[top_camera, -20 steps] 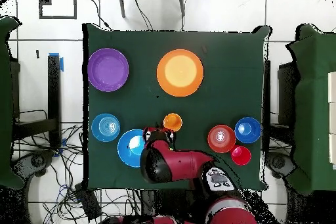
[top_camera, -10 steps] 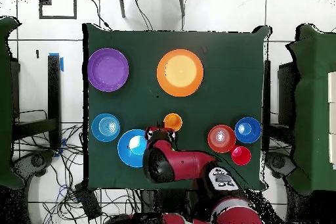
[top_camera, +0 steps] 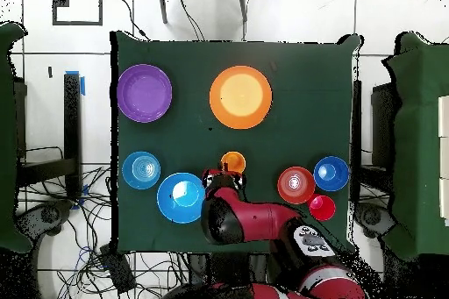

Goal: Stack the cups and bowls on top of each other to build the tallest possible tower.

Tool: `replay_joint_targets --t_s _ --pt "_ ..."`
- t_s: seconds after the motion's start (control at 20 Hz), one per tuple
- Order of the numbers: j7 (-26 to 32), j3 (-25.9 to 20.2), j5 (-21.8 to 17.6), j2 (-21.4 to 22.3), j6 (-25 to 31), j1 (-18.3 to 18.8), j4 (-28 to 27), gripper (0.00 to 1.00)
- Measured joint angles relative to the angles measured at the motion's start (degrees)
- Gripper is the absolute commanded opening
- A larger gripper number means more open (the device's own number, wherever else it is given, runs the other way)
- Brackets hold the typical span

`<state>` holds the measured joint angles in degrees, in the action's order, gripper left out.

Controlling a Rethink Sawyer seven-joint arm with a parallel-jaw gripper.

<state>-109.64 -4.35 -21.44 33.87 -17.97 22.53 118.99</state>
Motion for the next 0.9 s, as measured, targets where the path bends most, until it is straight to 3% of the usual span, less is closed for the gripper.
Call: replay_joint_targets --t_s 0.9 --pt "0.0 -0.26 -0.14 -0.91 0.01 -0.76 0.25 0.0"
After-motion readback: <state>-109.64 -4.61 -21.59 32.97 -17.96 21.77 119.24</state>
